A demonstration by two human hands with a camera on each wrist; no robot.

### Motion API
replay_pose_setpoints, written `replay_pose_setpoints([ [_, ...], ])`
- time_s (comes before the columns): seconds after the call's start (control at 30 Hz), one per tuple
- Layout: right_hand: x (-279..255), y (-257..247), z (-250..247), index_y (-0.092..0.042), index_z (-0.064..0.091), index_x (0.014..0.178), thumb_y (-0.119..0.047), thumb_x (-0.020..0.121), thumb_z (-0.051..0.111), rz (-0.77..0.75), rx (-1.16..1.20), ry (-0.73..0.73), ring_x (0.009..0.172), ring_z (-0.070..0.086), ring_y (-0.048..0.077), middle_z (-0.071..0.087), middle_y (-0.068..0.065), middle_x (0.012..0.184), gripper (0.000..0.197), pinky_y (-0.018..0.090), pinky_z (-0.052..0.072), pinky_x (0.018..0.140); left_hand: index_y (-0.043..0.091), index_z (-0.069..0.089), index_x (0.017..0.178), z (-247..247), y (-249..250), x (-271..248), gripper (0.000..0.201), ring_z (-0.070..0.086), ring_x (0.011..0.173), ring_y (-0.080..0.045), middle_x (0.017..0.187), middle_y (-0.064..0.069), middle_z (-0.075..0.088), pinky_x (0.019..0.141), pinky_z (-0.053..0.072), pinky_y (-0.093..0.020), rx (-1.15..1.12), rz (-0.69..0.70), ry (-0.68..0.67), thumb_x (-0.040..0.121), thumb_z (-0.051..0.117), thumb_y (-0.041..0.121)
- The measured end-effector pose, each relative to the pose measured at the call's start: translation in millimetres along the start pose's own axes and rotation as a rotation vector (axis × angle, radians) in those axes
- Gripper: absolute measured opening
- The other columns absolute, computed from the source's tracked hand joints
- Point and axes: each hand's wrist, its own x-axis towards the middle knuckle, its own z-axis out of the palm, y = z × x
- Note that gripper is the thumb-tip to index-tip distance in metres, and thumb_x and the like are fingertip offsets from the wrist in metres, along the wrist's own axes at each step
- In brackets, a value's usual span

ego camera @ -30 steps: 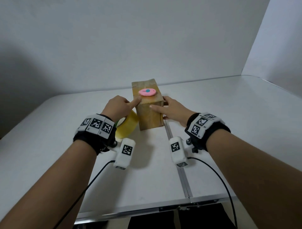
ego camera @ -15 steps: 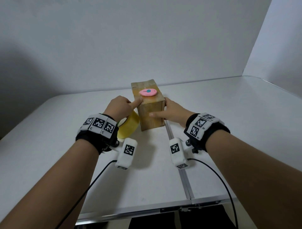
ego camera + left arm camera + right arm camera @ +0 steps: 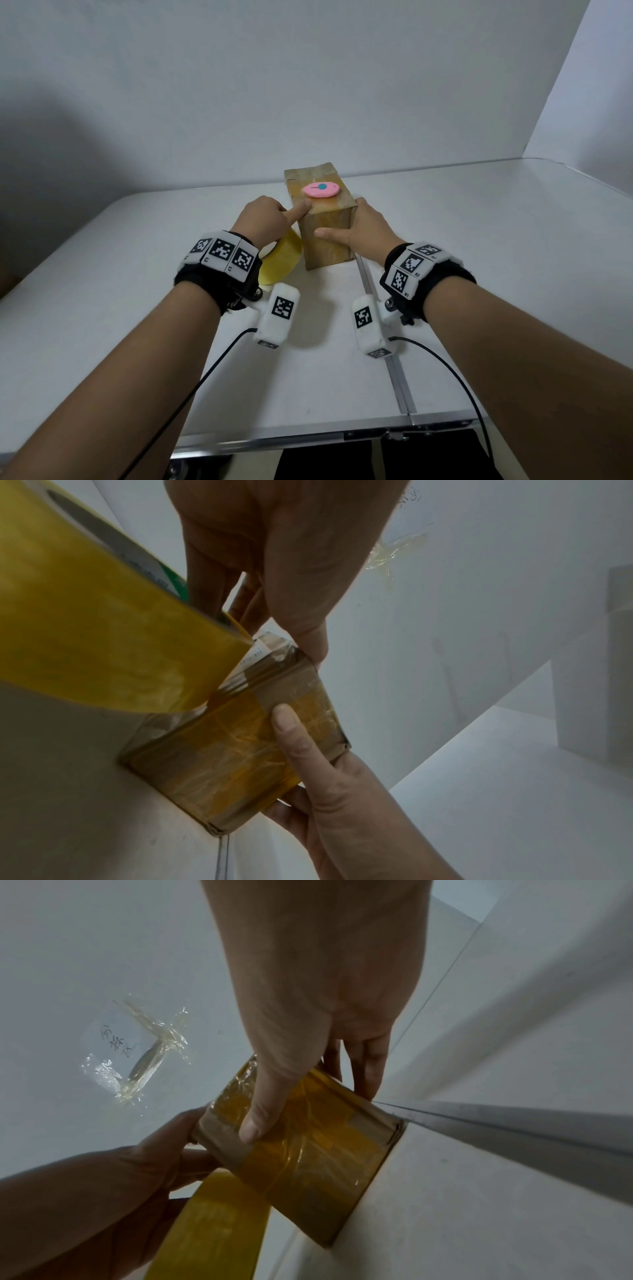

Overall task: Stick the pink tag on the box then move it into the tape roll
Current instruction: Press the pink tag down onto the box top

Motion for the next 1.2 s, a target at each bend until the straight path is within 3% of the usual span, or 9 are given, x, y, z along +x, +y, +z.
replay_pose_setpoints([
  [0.13, 0, 3, -2, -0.01, 0.043, 0.129, -0.043, 0.064, 0.084, -0.024, -0.036, -0.029, 0.118, 0.058, 0.024, 0.057, 0.008, 0.129, 0.083, 0.044, 0.053, 0.095, 0.007, 0.06, 0.077, 0, 0, -1, 0.07, 0.049, 0.057, -0.016, 0.075, -0.013, 0.061, 0.055, 0.036, -0.025, -0.007, -0.006, -0.004, 0.087, 0.035, 0.071],
  [0.3, 2, 1, -17, -0.008, 0.044, 0.13, -0.026, 0.075, 0.08, -0.042, -0.149, -0.131, 0.114, 0.059, 0.025, 0.06, 0.008, 0.127, 0.068, 0.033, 0.049, 0.091, 0.007, 0.061, 0.08, -2, 1, -3, 0.069, 0.048, 0.057, -0.015, 0.077, -0.013, 0.061, 0.055, 0.036, -0.024, -0.007, -0.012, -0.013, 0.087, 0.035, 0.071],
  [0.37, 4, 1, -22, -0.01, 0.048, 0.129, -0.03, 0.076, 0.078, -0.033, -0.158, -0.161, 0.113, 0.06, 0.024, 0.061, 0.005, 0.125, 0.064, 0.035, 0.05, 0.095, 0.006, 0.063, 0.082, -1, 1, -3, 0.071, 0.049, 0.058, -0.015, 0.078, -0.013, 0.062, 0.055, 0.036, -0.024, -0.008, -0.012, -0.017, 0.088, 0.035, 0.071],
  [0.47, 4, 2, -25, -0.014, 0.058, 0.12, -0.053, 0.071, 0.074, -0.009, -0.041, -0.151, 0.105, 0.066, 0.019, 0.067, 0.002, 0.115, 0.064, 0.039, 0.056, 0.093, -0.002, 0.069, 0.089, 0, 0, -2, 0.081, 0.05, 0.058, -0.017, 0.077, -0.014, 0.062, 0.056, 0.037, -0.025, -0.019, -0.01, -0.018, 0.088, 0.035, 0.071],
  [0.6, 3, -1, -28, -0.007, 0.063, 0.115, -0.042, 0.077, 0.075, -0.031, -0.005, -0.126, 0.101, 0.07, 0.022, 0.07, 0.009, 0.113, 0.052, 0.039, 0.061, 0.085, -0.005, 0.07, 0.096, 0, 1, -3, 0.083, 0.049, 0.059, -0.016, 0.078, -0.014, 0.062, 0.056, 0.036, -0.024, -0.029, -0.01, -0.013, 0.088, 0.035, 0.07],
  [0.8, 1, 4, -29, -0.008, 0.057, 0.126, -0.024, 0.077, 0.078, -0.093, -0.172, -0.122, 0.119, 0.06, 0.02, 0.065, 0.007, 0.127, 0.056, 0.031, 0.054, 0.093, 0.004, 0.06, 0.08, -1, 1, -4, 0.072, 0.049, 0.06, -0.017, 0.072, -0.012, 0.058, 0.056, 0.036, -0.026, -0.028, -0.021, -0.017, 0.088, 0.035, 0.071],
  [1.03, 0, -2, -28, -0.008, 0.056, 0.127, -0.019, 0.08, 0.074, -0.09, -0.235, -0.139, 0.123, 0.057, 0.021, 0.062, 0.007, 0.13, 0.051, 0.027, 0.046, 0.095, 0.005, 0.062, 0.084, -3, 5, -7, 0.073, 0.055, 0.069, -0.023, 0.079, -0.013, 0.061, 0.058, 0.037, -0.026, -0.028, -0.035, -0.038, 0.088, 0.032, 0.072],
  [1.1, -2, -2, -27, -0.007, 0.056, 0.127, -0.015, 0.081, 0.072, -0.087, -0.257, -0.15, 0.124, 0.057, 0.022, 0.062, 0.008, 0.131, 0.049, 0.028, 0.044, 0.097, 0.003, 0.067, 0.09, -4, 5, -11, 0.077, 0.059, 0.072, -0.025, 0.076, -0.011, 0.064, 0.061, 0.04, -0.029, -0.052, -0.03, -0.047, 0.089, 0.029, 0.071],
  [1.2, -3, -4, -27, -0.01, 0.055, 0.129, -0.023, 0.079, 0.074, -0.053, -0.27, -0.165, 0.123, 0.057, 0.022, 0.061, 0.006, 0.131, 0.055, 0.029, 0.045, 0.097, 0.008, 0.065, 0.115, -6, 4, -16, 0.063, 0.066, 0.085, -0.031, 0.093, -0.013, 0.068, 0.082, 0.051, -0.038, -0.156, -0.006, -0.05, 0.098, 0.027, 0.056],
])
